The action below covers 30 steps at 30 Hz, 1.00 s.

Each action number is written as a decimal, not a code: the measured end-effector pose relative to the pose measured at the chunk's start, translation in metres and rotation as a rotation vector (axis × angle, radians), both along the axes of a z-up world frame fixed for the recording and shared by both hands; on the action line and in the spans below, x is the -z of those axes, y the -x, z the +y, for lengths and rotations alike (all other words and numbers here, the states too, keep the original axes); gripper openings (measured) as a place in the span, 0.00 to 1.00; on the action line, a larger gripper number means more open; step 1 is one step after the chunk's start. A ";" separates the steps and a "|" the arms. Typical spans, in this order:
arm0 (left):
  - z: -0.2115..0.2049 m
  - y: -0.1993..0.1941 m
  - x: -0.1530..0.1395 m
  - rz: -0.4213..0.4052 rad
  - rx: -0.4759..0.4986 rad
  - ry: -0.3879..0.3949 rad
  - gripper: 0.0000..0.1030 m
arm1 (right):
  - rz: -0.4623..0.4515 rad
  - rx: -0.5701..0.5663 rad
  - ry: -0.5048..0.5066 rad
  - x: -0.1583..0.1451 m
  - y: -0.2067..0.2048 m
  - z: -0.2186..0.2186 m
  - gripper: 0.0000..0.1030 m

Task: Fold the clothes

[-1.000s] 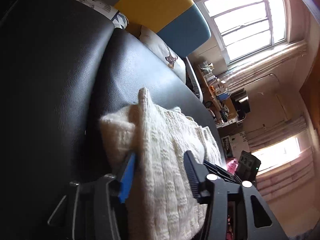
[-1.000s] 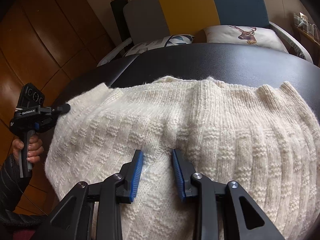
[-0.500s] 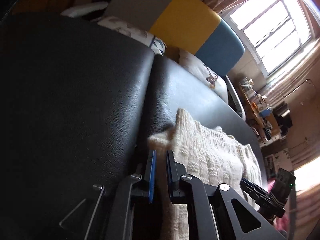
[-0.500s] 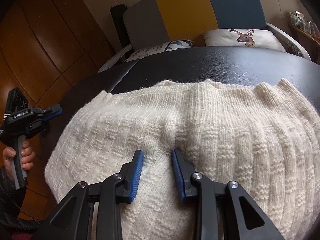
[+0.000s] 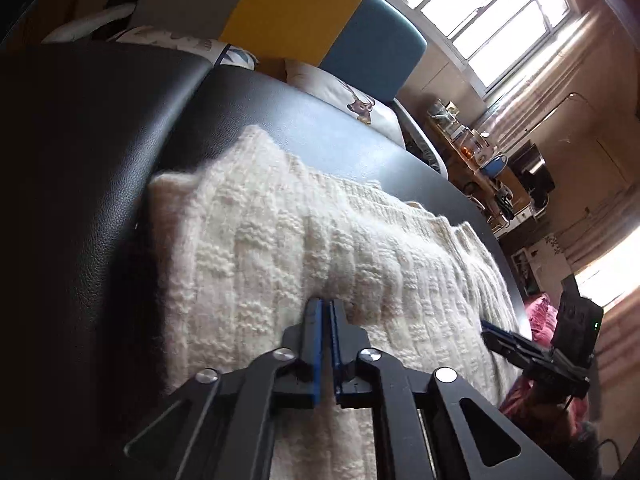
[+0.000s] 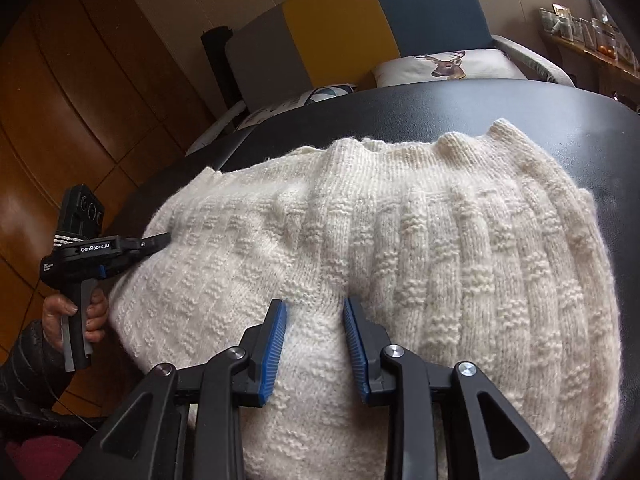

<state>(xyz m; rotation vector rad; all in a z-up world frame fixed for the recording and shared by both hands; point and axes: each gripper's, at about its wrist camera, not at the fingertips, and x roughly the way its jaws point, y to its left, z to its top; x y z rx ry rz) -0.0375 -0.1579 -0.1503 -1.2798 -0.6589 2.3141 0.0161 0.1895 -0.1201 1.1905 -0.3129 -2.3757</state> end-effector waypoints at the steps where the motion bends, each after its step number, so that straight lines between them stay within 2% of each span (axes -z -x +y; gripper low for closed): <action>1: -0.002 0.002 0.001 -0.011 0.001 -0.014 0.04 | 0.001 0.008 0.001 -0.003 0.000 0.003 0.29; 5: 0.008 -0.001 -0.010 0.006 0.034 0.056 0.04 | 0.004 0.039 0.003 -0.016 -0.002 0.015 0.30; 8: -0.004 0.002 -0.026 0.027 0.013 -0.003 0.10 | 0.017 0.095 -0.013 -0.028 0.002 0.042 0.30; 9: -0.010 0.002 -0.031 0.036 0.000 -0.019 0.19 | 0.022 0.116 -0.020 -0.032 0.004 0.053 0.30; 10: -0.018 0.000 -0.035 0.044 -0.017 -0.028 0.34 | 0.018 0.124 -0.029 -0.032 0.009 0.061 0.30; 12: -0.029 -0.002 -0.036 0.040 -0.041 -0.027 0.44 | 0.003 0.136 -0.043 -0.030 0.019 0.074 0.30; 16: -0.042 -0.004 -0.029 0.008 -0.071 -0.009 0.45 | -0.085 0.183 -0.126 0.003 0.032 0.092 0.28; 17: -0.042 -0.004 -0.024 -0.008 -0.068 0.001 0.45 | -0.083 0.197 -0.092 0.006 0.030 0.097 0.28; 19: -0.039 -0.004 -0.014 -0.042 -0.063 0.058 0.47 | -0.073 0.206 -0.084 0.006 0.026 0.098 0.28; 21: -0.039 -0.005 -0.007 -0.058 -0.073 0.074 0.51 | -0.056 0.198 -0.127 0.002 0.024 0.092 0.29; 23: -0.046 -0.007 -0.005 -0.072 -0.081 0.026 0.51 | -0.054 0.201 -0.159 -0.004 0.024 0.085 0.30; 27: -0.073 -0.008 -0.013 -0.046 -0.124 -0.059 0.53 | -0.017 0.173 -0.145 -0.016 0.023 0.065 0.30; 29: -0.085 -0.007 -0.014 -0.045 -0.138 -0.125 0.60 | -0.010 0.138 -0.148 -0.018 0.022 0.050 0.30; 30: -0.090 -0.007 -0.013 -0.046 -0.145 -0.163 0.72 | -0.015 0.119 -0.160 -0.016 0.023 0.042 0.30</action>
